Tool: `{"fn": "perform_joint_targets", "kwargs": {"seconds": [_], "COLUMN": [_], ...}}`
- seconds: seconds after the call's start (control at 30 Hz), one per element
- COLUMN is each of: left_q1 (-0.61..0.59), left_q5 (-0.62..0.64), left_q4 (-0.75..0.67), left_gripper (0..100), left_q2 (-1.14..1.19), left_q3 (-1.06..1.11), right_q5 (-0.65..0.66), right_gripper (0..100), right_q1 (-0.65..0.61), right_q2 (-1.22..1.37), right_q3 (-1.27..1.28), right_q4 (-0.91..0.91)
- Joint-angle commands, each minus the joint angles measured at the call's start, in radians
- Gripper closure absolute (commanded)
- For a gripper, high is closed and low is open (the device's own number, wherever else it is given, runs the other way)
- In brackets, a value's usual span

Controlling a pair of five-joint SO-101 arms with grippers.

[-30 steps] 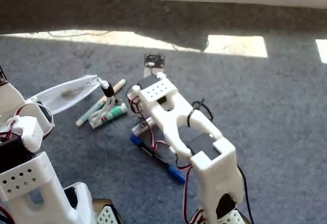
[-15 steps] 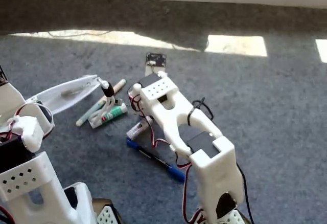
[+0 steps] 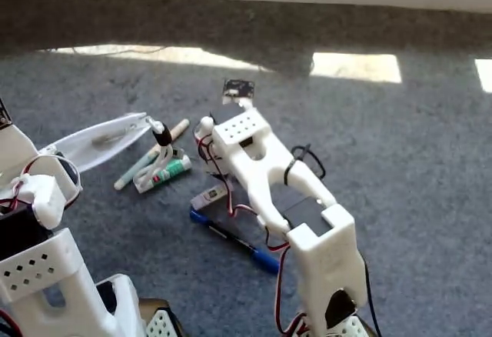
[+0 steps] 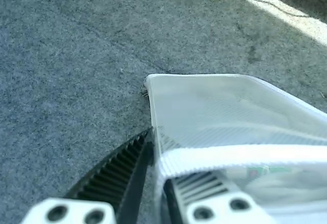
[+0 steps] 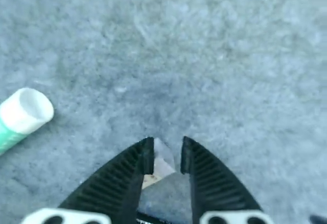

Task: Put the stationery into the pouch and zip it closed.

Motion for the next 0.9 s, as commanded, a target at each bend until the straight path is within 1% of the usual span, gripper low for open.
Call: {"fn": "perform_joint_targets", "kwargs": {"seconds": [0.0, 0.07, 0.17, 0.27, 0.47, 0.67, 0.87], "left_q1": [-0.021, -0.021, -0.021, -0.021, -0.021, -0.021, -0.021], "left_q5": [0.009, 0.009, 0.009, 0.009, 0.008, 0.008, 0.008], "left_q4": [-0.028, -0.028, -0.028, -0.028, -0.029, -0.031, -0.031], "left_gripper": [99, 99, 99, 99, 99, 99, 99], "left_q2": [-0.004, -0.004, -0.004, -0.004, -0.004, -0.004, -0.004], "left_q3": [-0.005, -0.005, -0.005, -0.005, -0.005, -0.005, -0.005], "right_q5": [-0.035, -0.058, -0.072, -0.130, -0.209, -0.305, -0.316], "right_gripper": [81.7, 79.7, 79.6, 79.3, 79.3, 79.3, 79.3], "right_q1": [0.012, -0.007, -0.059, -0.088, -0.094, -0.094, -0.096], "right_q2": [-0.047, -0.047, -0.047, -0.045, -0.044, -0.042, 0.021], "right_q3": [-0.070, -0.070, -0.070, -0.071, -0.068, -0.068, -0.074], "right_q4": [0.077, 0.077, 0.076, 0.074, 0.012, 0.004, 0.004]}}
